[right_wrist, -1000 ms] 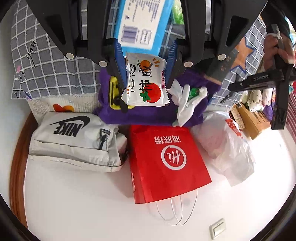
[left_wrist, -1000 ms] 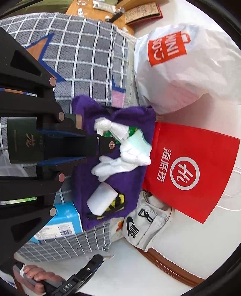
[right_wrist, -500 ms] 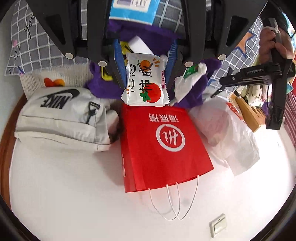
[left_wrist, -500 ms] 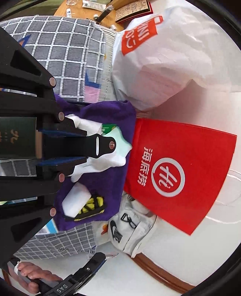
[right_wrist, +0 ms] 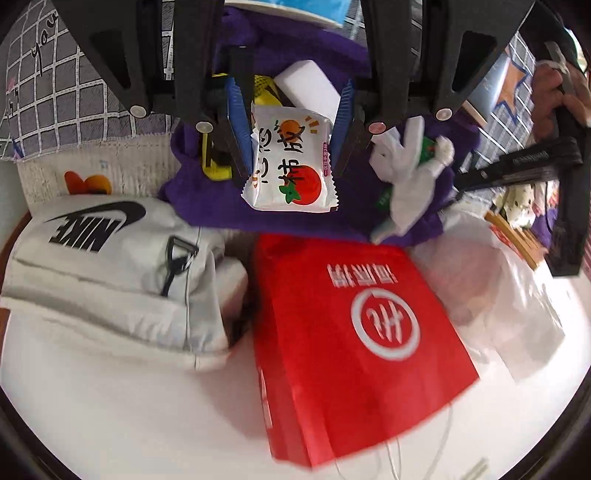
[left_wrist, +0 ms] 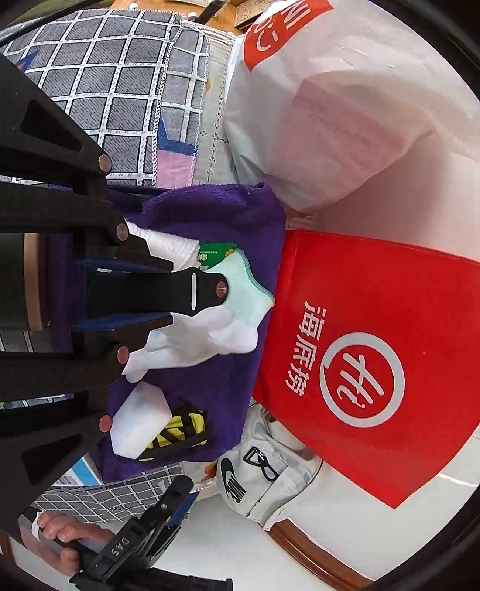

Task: Organize soft objects
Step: 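Lower the strap with the left tool while the right tool sets the packet on the towel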

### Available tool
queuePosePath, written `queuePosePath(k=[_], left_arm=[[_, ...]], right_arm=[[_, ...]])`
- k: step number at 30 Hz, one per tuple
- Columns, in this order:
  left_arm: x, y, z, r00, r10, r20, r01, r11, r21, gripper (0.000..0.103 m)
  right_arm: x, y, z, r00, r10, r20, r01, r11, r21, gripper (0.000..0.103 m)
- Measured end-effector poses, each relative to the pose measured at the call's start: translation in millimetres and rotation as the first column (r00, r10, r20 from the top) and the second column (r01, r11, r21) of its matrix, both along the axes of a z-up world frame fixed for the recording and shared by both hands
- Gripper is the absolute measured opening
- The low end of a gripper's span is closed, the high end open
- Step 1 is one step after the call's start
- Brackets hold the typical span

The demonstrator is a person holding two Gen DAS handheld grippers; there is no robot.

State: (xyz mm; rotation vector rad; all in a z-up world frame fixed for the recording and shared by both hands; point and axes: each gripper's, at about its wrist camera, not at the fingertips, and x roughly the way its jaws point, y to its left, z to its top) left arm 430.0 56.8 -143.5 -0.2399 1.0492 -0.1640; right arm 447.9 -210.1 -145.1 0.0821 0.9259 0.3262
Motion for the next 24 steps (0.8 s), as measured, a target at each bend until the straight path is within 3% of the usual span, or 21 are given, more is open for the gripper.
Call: queuePosePath(k=[10, 14, 24], left_arm=[[8.7, 4.6, -16.3, 0.999, 0.000, -0.036, 0.000, 1.000, -0.008, 0.020], [9.6, 3.8, -19.0, 0.999, -0.002, -0.041, 0.002, 1.000, -0.009, 0.020], [12.6, 2.0, -24.9, 0.998, -0.011, -0.067, 0.009, 1.000, -0.020, 0.020]], right_arm=[[14.4, 4.4, -37.6, 0.992, 0.021, -0.123, -0.019, 1.000, 0.017, 0.042], [20.3, -1.7, -50.4, 0.982, 0.021, -0.187, -0.008, 0.998, 0.067, 0.044], [19.6, -2.9, -50.1, 0.981, 0.030, -0.190, -0.015, 0.996, 0.085, 0.055]])
